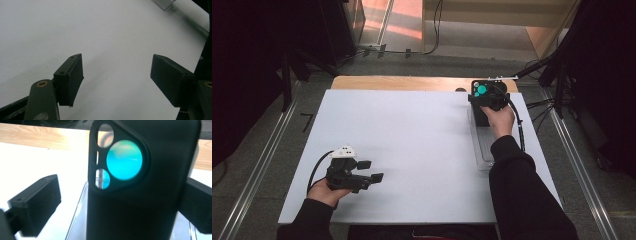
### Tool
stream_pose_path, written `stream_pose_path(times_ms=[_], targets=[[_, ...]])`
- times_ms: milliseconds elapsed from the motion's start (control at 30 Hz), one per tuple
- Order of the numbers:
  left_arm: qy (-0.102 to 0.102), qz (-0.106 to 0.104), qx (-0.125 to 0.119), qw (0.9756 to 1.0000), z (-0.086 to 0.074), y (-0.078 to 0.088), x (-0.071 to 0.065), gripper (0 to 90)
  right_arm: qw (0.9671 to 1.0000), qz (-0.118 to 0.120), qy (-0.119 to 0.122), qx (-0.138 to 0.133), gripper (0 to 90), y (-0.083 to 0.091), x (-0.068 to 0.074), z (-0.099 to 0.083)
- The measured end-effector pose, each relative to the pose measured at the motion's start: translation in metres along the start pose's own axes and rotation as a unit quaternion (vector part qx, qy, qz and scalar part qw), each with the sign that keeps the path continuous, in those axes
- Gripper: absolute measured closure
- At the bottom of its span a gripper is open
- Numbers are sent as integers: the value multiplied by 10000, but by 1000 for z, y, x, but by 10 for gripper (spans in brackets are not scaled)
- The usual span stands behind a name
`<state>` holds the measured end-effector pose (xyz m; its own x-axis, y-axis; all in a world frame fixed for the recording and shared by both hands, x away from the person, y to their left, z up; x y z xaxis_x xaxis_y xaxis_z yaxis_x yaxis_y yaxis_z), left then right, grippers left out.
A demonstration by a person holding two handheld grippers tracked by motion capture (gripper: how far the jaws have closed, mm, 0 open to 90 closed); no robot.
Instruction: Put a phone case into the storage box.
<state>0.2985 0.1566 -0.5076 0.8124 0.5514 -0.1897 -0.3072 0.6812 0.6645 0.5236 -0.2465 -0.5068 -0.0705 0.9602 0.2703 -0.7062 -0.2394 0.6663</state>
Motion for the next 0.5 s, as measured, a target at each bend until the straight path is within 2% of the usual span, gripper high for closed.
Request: stream_pose_path(times_ms=[167, 400, 500], targets=[[31, 20, -12, 10000, 0, 0, 1, 266, 9999, 49, 68, 80, 0, 6, 1, -1], [22, 23, -10, 10000, 1, -1, 1, 265, 9998, 55, 118, -131, 0, 22, 1, 8], [19, 9, 6, 10000, 1, -1, 1, 265, 9997, 144, 145, -126, 0, 30, 7, 9]])
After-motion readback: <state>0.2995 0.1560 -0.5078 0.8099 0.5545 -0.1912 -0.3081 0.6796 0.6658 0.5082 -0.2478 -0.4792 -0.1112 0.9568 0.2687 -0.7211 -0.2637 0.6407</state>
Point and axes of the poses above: each handheld gripper's, and its own axes: y roughly backward along the jaws, z roughly out of its top, x roughly to its left, the point moved 8 cm from there along -y, roughly forward along the jaws, and after that the axes turned 9 degrees about -y, right-handed, at the moved point
